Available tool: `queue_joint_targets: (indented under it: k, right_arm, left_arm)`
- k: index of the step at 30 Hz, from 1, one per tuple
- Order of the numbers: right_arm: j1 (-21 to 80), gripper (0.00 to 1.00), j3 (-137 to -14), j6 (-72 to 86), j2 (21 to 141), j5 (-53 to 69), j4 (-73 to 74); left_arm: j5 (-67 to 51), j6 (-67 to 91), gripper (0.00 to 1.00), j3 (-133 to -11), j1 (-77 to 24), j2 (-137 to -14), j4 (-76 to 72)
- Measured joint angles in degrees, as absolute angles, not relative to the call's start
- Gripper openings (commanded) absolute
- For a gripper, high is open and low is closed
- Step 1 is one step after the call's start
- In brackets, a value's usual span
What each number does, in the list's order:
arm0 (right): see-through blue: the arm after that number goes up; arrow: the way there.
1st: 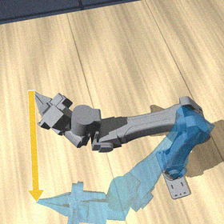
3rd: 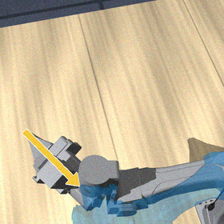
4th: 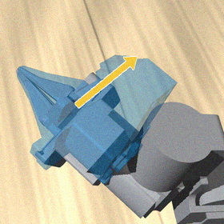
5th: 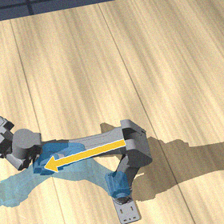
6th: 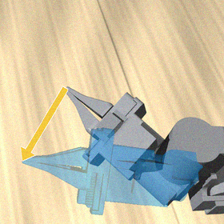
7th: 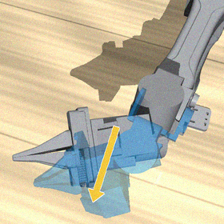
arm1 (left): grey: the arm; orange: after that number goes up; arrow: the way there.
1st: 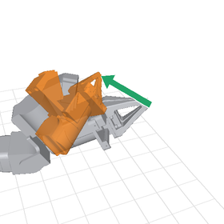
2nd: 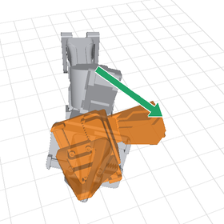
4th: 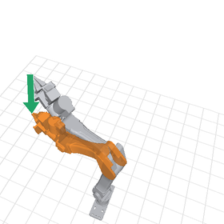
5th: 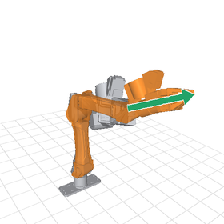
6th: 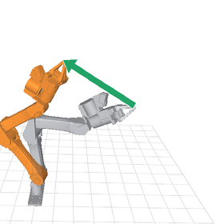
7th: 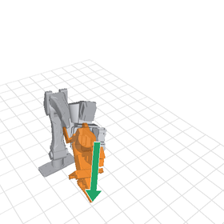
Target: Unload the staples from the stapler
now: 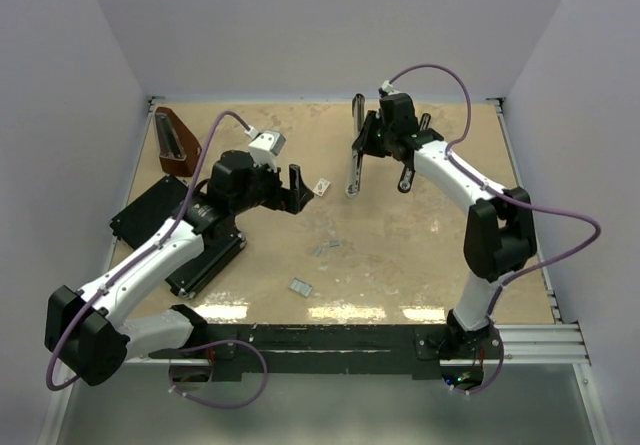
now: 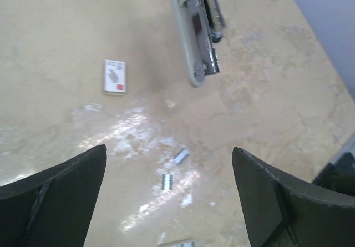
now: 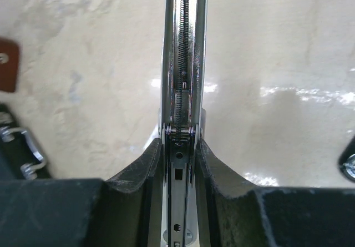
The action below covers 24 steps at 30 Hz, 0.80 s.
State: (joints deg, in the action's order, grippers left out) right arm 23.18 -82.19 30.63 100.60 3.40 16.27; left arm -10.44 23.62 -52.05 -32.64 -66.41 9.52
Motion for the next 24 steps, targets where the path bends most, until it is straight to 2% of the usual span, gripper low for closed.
queue_joint_targets:
  k: [7, 15, 24]
  right_arm:
    - [21.67, 0.0, -91.2, 27.0, 113.36, -2.72, 22.72]
    - [20.25, 0.0, -98.87, 25.96, 124.99, -5.06, 28.4]
    - [18.61, 0.18, -103.53, 25.61, 127.9, -7.11, 30.06]
  left_arm:
    - [3.62, 15.62, 0.98, -51.75, -32.64, -64.2, 15.84]
    - [12.12, 13.87, 0.99, -49.95, -32.64, -59.33, 17.61]
    - [14.63, 13.85, 0.97, -49.95, -32.64, -60.77, 19.27]
